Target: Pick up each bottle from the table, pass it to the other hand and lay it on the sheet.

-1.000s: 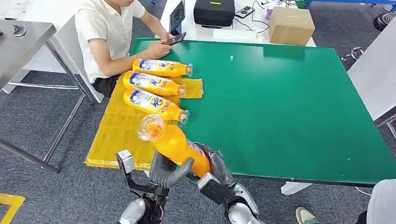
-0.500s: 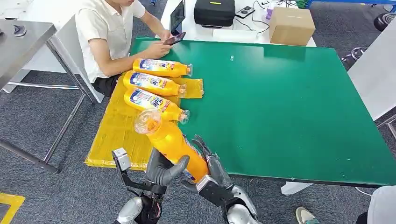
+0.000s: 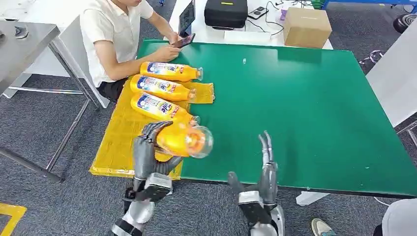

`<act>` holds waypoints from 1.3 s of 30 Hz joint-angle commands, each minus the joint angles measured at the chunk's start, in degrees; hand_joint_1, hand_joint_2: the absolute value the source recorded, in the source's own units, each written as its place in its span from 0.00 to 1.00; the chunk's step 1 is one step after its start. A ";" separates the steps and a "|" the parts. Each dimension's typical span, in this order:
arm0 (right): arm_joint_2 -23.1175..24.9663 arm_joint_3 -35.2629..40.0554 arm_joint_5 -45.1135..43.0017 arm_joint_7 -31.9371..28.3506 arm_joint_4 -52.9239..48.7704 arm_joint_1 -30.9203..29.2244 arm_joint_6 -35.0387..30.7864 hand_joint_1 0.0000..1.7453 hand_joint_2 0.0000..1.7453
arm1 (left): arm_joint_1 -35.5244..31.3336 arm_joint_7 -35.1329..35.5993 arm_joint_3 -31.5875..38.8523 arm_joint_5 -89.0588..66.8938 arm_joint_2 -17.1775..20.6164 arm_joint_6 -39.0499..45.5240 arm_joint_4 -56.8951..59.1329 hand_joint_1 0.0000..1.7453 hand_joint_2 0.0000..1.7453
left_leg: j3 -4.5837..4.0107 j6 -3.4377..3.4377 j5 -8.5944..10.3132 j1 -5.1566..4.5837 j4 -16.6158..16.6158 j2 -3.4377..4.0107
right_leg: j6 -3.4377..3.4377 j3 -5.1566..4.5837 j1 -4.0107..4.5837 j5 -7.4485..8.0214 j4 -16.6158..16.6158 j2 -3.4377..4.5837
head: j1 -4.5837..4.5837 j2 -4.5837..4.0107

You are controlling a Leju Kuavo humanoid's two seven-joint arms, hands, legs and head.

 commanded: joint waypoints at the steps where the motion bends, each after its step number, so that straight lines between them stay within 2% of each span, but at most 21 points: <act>1: 2.83 -12.64 -3.32 -0.15 -10.12 0.04 -0.24 0.00 0.00 | -11.40 13.38 2.96 -20.47 2.27 0.39 17.86 1.00 1.00 | 0.10 -0.11 0.02 0.06 -0.01 -0.09 | -0.15 0.13 0.07 0.02 -0.01 -0.05 | -0.02 0.00; 5: 1.59 -11.36 -6.63 -0.15 -8.75 -0.29 -0.10 0.00 0.00 | -15.64 18.46 0.54 -21.27 2.36 -5.26 24.92 1.00 1.00 | 0.15 -0.08 0.07 0.08 -0.03 -0.20 | -0.15 0.21 0.09 0.00 -0.06 -0.18 | -0.02 0.00; 13: 1.59 -11.36 -6.63 -0.15 -8.75 -0.29 -0.10 0.00 0.00 | -15.64 18.46 0.54 -21.27 2.36 -5.26 24.92 1.00 1.00 | 0.21 -0.08 0.00 0.09 -0.01 -0.03 | -0.14 0.22 0.10 -0.02 -0.06 -0.02 | -0.02 0.00; 15: 1.29 -10.84 -7.79 -0.15 -7.01 -0.65 0.71 0.00 0.00 | -17.63 23.27 -2.48 -27.25 3.81 -7.58 28.57 1.00 1.00 | 0.10 -0.04 0.03 0.04 -0.01 0.04 | -0.09 0.10 0.05 0.01 -0.02 0.03 | -0.02 0.00; 19: 0.83 -11.02 -9.51 -0.15 -5.86 -0.76 1.81 0.00 0.00 | -19.32 23.66 -3.06 -27.76 3.98 -12.60 33.30 1.00 1.00 | 0.16 -0.07 0.05 0.08 -0.05 0.02 | -0.12 0.19 0.08 0.04 -0.09 0.02 | -0.02 0.00; 22: 0.57 -11.68 -10.23 -0.15 -5.23 -0.60 2.12 0.00 0.00 | -19.81 23.32 -0.97 -23.88 3.53 -17.05 34.14 1.00 1.00 | 0.13 -0.06 0.04 0.07 -0.04 0.03 | -0.11 0.15 0.08 0.03 -0.07 0.04 | -0.02 0.00; 26: 1.30 -13.51 -10.97 -0.15 -3.83 -0.25 7.56 0.00 0.00 | -21.87 28.72 -3.02 -27.74 5.18 -21.73 37.74 1.00 1.00 | 0.22 -0.09 0.02 0.13 -0.06 -0.01 | -0.15 0.26 0.14 0.01 -0.13 -0.01 | -0.02 0.00; 32: 2.05 -13.59 -10.36 -0.15 -2.58 -0.62 9.29 0.00 0.00 | -22.39 28.55 -1.64 -25.74 4.43 -25.58 40.17 1.00 1.00 | 0.26 -0.10 0.01 0.12 -0.07 0.07 | -0.16 0.28 0.13 0.02 -0.11 0.07 | -0.02 0.00; 33: 2.00 -13.30 -10.13 -0.15 -2.39 -0.66 9.44 0.00 0.00 | -22.28 28.26 -1.43 -25.33 4.28 -25.85 40.33 0.51 1.00 | 0.18 -0.05 0.03 0.06 -0.06 0.12 | -0.10 0.18 0.07 0.04 -0.08 0.12 | -0.02 0.00; 34: 2.13 -13.11 -10.01 -0.15 -1.90 -0.85 9.59 0.00 0.00 | -22.29 28.12 -0.89 -24.40 4.02 -26.71 40.81 0.23 1.00 | 0.29 -0.10 0.01 0.13 -0.09 0.16 | -0.16 0.30 0.13 0.05 -0.15 0.17 | -0.02 0.00; 35: 2.13 -12.93 -9.90 -0.15 -1.55 -1.02 9.51 0.00 0.00 | -22.28 27.53 -0.84 -24.05 4.03 -26.88 40.90 0.19 1.00 | 0.20 -0.05 0.03 0.06 -0.07 0.14 | -0.10 0.20 0.07 0.05 -0.09 0.13 | -0.02 0.00; 37: 2.10 -12.72 -10.05 -0.15 -1.12 -1.30 9.30 0.00 0.00 | -22.41 27.12 -0.52 -23.51 3.92 -26.40 41.08 0.01 1.00 | 0.22 -0.06 0.04 0.07 -0.07 0.15 | -0.11 0.22 0.08 0.06 -0.09 0.15 | -0.02 0.00; 39: 0.89 -10.59 -7.72 -0.15 -1.71 -1.41 6.53 0.00 0.00 | -23.08 26.32 -0.24 -22.07 3.69 -28.12 41.45 0.00 1.00 | 0.27 -0.06 0.04 0.06 -0.07 0.13 | -0.10 0.27 0.06 0.05 -0.08 0.13 | 0.00 0.00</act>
